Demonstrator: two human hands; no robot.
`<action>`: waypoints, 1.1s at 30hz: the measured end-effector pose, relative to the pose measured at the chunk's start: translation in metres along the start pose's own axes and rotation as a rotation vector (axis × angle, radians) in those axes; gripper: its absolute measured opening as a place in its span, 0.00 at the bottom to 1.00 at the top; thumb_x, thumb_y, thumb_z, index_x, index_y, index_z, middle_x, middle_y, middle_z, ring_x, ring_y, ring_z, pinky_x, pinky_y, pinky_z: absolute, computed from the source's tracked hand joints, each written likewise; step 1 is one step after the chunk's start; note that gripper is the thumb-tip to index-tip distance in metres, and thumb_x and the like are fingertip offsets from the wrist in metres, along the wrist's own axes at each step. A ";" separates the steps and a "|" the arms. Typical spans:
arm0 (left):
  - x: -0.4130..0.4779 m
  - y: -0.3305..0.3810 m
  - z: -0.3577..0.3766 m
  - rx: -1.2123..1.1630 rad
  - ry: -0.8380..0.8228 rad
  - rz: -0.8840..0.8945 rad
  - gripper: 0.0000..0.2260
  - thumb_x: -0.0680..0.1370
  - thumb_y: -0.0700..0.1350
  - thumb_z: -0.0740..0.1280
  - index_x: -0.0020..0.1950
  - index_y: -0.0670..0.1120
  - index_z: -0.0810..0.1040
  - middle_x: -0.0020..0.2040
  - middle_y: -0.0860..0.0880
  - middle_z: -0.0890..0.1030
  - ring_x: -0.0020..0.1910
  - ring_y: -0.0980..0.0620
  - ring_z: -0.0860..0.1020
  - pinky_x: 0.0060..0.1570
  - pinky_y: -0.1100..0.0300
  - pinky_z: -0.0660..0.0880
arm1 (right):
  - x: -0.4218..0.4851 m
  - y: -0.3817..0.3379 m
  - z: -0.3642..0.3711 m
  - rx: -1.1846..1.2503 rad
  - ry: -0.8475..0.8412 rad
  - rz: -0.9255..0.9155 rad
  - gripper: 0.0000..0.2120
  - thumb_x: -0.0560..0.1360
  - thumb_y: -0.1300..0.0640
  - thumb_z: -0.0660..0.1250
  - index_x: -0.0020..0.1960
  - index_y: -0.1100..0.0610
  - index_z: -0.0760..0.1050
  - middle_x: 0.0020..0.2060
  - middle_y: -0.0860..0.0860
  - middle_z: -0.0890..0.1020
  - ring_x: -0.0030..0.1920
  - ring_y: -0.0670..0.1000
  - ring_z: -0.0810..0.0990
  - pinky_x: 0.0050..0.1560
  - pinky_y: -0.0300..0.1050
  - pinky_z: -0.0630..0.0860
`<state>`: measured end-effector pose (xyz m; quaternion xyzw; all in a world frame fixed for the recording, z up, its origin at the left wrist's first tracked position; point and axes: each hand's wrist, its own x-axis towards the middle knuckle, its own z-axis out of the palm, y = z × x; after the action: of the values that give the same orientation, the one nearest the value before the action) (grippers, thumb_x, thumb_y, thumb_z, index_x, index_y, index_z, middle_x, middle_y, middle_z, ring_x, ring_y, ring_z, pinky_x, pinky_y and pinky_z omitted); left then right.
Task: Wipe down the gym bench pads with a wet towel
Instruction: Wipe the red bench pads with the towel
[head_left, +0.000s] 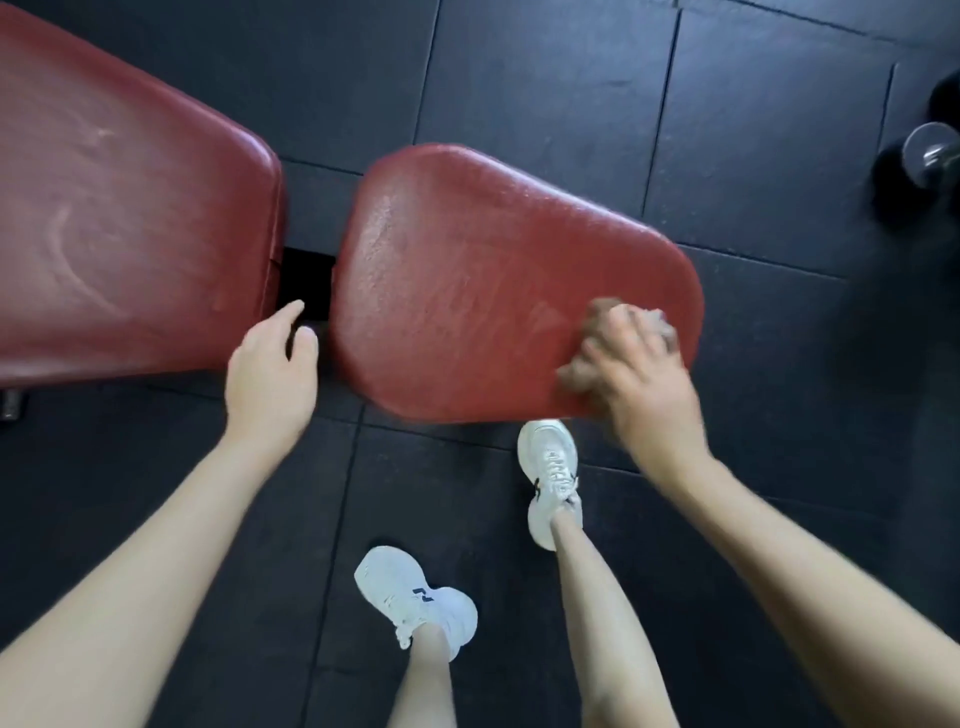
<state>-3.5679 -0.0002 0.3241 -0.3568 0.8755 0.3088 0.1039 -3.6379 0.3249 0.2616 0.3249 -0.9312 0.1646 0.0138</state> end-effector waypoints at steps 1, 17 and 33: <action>-0.006 -0.005 0.000 -0.014 -0.010 -0.002 0.18 0.81 0.44 0.56 0.72 0.44 0.67 0.71 0.44 0.69 0.70 0.47 0.65 0.69 0.56 0.58 | 0.000 0.003 -0.005 0.028 -0.012 0.110 0.16 0.82 0.54 0.54 0.64 0.60 0.74 0.68 0.63 0.71 0.70 0.64 0.63 0.72 0.61 0.57; -0.039 -0.028 -0.019 -0.204 0.028 -0.025 0.18 0.81 0.41 0.54 0.71 0.49 0.68 0.70 0.50 0.69 0.69 0.51 0.65 0.66 0.59 0.60 | -0.003 -0.047 0.024 -0.083 -0.138 -0.293 0.26 0.73 0.66 0.69 0.68 0.53 0.68 0.69 0.58 0.70 0.71 0.67 0.63 0.65 0.69 0.64; -0.034 -0.040 -0.020 -0.404 0.132 -0.162 0.18 0.82 0.42 0.53 0.71 0.51 0.68 0.70 0.54 0.69 0.69 0.56 0.65 0.66 0.61 0.60 | 0.170 -0.180 0.077 -0.346 -0.236 -0.610 0.12 0.73 0.52 0.68 0.56 0.52 0.80 0.62 0.56 0.78 0.64 0.61 0.73 0.71 0.67 0.54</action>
<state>-3.5147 -0.0154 0.3347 -0.4590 0.7692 0.4445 -0.0024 -3.6559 0.0667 0.2653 0.5970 -0.8009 -0.0457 0.0093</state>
